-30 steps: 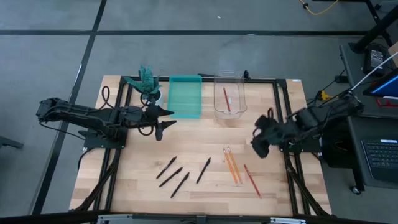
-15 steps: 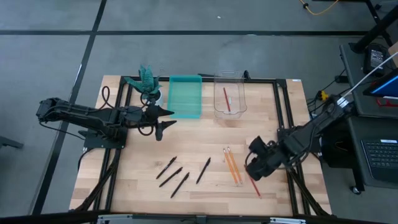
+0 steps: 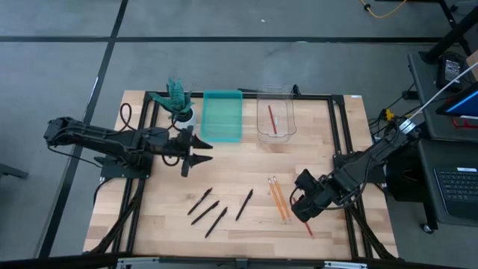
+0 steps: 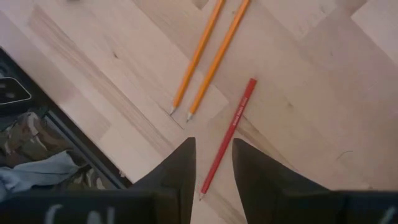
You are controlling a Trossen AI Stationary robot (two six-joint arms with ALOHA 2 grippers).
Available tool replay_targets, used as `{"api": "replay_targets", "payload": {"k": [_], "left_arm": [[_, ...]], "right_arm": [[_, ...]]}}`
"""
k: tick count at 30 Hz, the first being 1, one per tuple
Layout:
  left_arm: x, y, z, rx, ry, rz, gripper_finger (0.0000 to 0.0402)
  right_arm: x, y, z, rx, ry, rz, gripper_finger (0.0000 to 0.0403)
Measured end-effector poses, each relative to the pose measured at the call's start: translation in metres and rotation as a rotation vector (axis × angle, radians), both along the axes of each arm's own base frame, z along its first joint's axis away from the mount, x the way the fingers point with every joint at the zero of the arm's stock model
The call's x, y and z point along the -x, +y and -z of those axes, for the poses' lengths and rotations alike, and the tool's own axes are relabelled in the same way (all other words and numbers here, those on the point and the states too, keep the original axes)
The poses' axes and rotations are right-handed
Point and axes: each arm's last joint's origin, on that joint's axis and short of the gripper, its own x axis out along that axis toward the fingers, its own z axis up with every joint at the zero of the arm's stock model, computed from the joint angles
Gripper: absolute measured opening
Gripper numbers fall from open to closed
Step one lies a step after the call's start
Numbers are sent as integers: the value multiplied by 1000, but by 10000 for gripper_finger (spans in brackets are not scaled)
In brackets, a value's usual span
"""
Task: Sort pens & pencils
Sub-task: Put the red pencil into the transparent bin
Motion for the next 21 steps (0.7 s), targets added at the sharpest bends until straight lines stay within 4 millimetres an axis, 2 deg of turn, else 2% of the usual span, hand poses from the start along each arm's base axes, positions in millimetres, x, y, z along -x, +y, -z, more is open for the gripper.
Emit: {"api": "replay_targets", "payload": {"k": [4, 12, 16, 21], "left_arm": [[-8, -6, -7, -30, 54, 18, 198], [-35, -25, -9, -92, 333, 38, 198], [-50, -32, -6, -106, 400, 49, 198], [-61, -36, 6, -114, 455, 59, 198]], "right_arm": [[0, 0, 0, 0, -1, 0, 106], [0, -1, 0, 5, 3, 1, 106], [0, -1, 0, 5, 4, 1, 108], [0, 0, 1, 8, 7, 1, 134]]}}
